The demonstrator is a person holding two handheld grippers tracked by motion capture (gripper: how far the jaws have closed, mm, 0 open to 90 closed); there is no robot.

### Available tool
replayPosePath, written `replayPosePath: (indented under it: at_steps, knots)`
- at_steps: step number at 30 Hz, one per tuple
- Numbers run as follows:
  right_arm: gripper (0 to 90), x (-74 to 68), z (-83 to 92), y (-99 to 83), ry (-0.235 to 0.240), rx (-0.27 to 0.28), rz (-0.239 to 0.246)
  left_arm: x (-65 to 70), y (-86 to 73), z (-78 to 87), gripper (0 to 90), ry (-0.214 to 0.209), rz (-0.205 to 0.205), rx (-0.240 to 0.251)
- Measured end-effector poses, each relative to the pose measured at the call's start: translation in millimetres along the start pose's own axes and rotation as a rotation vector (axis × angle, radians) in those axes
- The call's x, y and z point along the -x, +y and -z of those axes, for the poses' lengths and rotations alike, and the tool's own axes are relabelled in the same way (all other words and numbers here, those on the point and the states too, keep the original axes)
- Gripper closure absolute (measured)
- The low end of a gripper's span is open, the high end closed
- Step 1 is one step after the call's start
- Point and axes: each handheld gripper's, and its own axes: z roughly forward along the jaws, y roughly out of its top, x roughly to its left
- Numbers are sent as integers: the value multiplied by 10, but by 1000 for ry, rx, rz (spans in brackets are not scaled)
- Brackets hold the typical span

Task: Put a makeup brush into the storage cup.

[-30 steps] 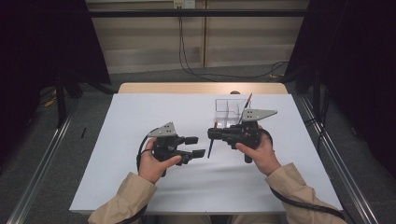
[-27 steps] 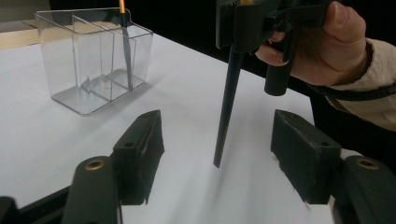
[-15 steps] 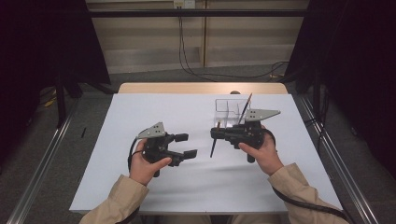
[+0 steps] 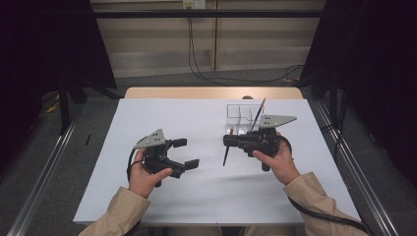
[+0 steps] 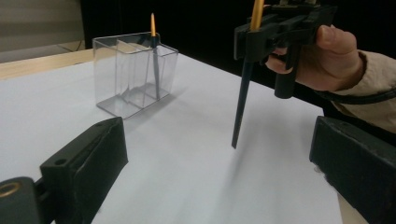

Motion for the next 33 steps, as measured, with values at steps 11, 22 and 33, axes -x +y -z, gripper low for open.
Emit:
replayPosePath:
  at_steps: [11, 22, 33]
  knots:
    - [841, 5, 17, -6, -3, 1, 3, -26, -25, 231, 5, 39, -37, 25]
    - [841, 5, 39, 4, -6, 0, 11, -42, -88, 430, 8, 77, -82, -17]
    - [841, 19, 75, 5, -16, 4, 14, -103, -173, 569, 14, 106, -62, -13]
